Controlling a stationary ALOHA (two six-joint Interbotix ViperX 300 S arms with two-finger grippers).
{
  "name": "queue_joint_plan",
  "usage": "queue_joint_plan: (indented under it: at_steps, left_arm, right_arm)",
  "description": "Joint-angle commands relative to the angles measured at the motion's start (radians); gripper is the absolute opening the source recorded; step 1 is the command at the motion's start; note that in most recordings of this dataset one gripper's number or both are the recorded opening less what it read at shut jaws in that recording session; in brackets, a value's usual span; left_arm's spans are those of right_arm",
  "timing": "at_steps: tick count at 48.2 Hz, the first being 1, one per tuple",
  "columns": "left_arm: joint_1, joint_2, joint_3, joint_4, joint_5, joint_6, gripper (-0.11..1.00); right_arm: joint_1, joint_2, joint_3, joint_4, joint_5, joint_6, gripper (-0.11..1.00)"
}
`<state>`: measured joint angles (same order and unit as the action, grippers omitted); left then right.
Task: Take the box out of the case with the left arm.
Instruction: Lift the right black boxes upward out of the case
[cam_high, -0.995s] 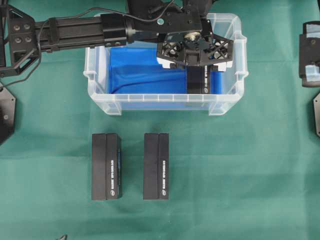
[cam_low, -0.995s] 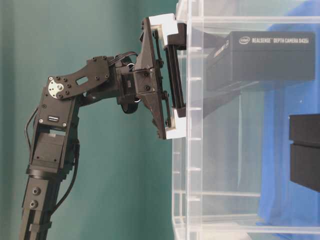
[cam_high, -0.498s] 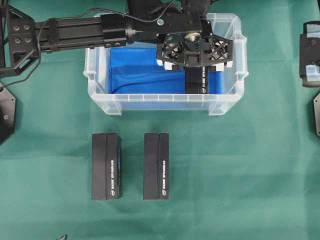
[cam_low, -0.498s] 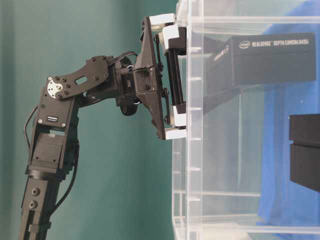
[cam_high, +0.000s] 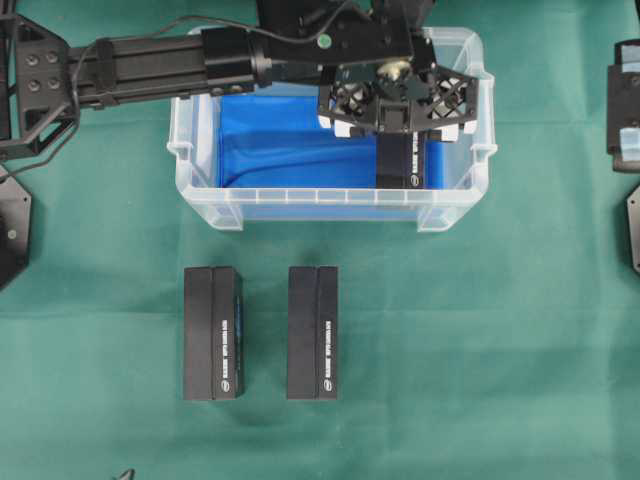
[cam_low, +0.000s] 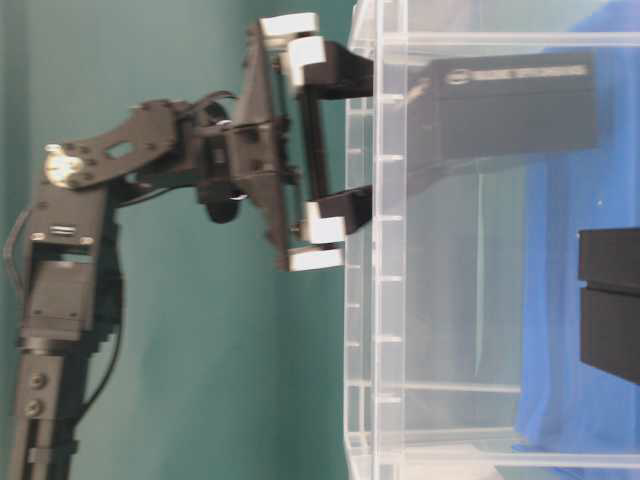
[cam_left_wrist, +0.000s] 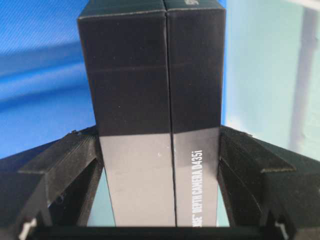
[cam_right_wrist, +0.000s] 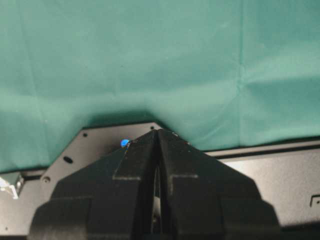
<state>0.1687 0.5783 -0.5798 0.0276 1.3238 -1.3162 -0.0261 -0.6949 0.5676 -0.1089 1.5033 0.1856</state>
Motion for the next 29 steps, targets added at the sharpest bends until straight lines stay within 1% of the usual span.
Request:
queue_joint_plan:
  at_steps: [1, 13, 23, 29]
  left_arm:
    - [-0.017, -0.086, -0.089, -0.003, 0.055, 0.002, 0.63]
    - [-0.015, -0.063, -0.284, -0.005, 0.207, 0.006, 0.63]
    - [-0.012, -0.02, -0.485, -0.003, 0.339, 0.009, 0.63]
    - [-0.012, 0.0, -0.574, -0.003, 0.4, 0.009, 0.63]
  right_arm:
    - [-0.002, -0.002, -0.008, 0.0, -0.003, 0.002, 0.02]
    - [-0.002, -0.002, -0.008, 0.0, -0.005, 0.002, 0.02]
    - [-0.002, -0.002, -0.008, 0.0, -0.005, 0.002, 0.02]
    - [-0.002, -0.002, -0.006, 0.002, -0.005, 0.002, 0.02]
